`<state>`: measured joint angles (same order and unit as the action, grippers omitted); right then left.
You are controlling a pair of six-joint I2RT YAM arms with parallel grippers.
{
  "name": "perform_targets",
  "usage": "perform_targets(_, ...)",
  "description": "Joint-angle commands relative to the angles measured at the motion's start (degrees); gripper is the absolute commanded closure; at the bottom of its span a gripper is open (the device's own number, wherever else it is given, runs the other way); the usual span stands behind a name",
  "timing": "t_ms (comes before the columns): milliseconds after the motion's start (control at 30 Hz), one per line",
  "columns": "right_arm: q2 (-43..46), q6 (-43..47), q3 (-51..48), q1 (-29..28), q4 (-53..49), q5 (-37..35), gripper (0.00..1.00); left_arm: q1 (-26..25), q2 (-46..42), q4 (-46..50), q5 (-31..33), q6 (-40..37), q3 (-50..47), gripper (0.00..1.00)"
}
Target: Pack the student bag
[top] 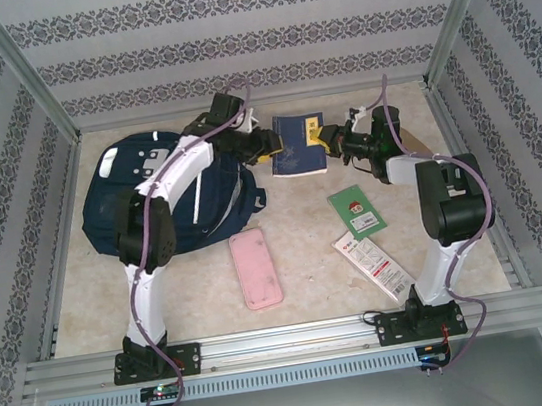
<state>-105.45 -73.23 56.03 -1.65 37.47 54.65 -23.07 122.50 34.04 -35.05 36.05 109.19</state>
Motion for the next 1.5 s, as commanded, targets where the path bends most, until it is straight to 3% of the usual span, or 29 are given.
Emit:
perform_targets(0,3.2,1.6,-1.5,-0.5,1.3,-0.9,1.0,1.8,-4.2,15.0,18.7,-10.3,1.6,0.57)
perform_targets(200,3.9,2.9,-2.9,-1.9,-0.1,-1.9,1.0,1.7,-4.3,22.5,41.4,-16.9,-0.2,0.58)
perform_targets(467,3.6,3.4,-2.4,-3.7,-1.1,-2.8,1.0,1.0,-1.4,23.9,48.4,-20.5,-3.4,0.55)
perform_targets(733,3.2,4.1,-1.9,-4.7,-2.1,-3.1,1.0,0.5,-0.5,22.3,45.1,-20.7,-6.5,0.51)
perform_targets(1000,3.1,5.2,-1.9,-5.4,-3.7,-3.7,1.0,0.0,-4.7,20.5,37.6,-19.0,-6.6,0.51)
perform_targets(1367,3.2,5.2,-2.5,-6.0,-3.7,-3.9,1.0,-0.4,-3.3,20.5,38.0,-20.2,-8.2,0.47)
perform_targets(1467,3.2,5.2,-2.5,-6.2,-3.6,-3.9,1.0,-0.3,-1.3,22.1,42.6,-20.9,-7.8,0.58)
